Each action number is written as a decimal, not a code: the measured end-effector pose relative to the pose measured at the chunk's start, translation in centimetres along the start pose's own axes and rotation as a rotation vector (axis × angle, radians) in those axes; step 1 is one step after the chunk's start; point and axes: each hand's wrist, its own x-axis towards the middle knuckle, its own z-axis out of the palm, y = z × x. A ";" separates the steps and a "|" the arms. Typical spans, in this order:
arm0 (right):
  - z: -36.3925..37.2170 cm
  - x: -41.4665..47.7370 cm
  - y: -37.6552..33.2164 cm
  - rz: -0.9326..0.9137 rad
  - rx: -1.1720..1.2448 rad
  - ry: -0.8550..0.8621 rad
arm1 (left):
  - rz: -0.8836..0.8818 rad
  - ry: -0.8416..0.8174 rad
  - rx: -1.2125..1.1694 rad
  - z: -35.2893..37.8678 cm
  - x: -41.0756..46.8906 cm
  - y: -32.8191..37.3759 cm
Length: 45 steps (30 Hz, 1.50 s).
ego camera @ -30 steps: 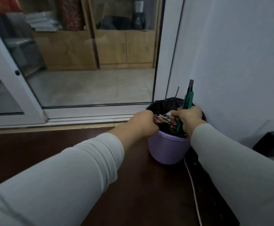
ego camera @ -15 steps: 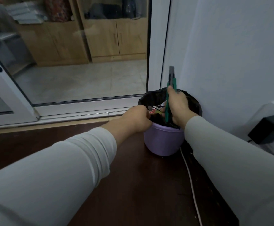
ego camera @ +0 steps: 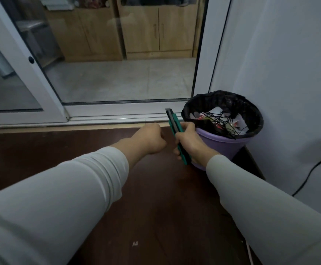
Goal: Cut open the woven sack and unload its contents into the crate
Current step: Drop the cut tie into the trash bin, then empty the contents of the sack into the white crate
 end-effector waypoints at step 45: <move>32.2 -11.5 -2.6 0.011 -0.533 -0.614 | -0.679 -0.365 0.498 -14.7 -27.1 -29.1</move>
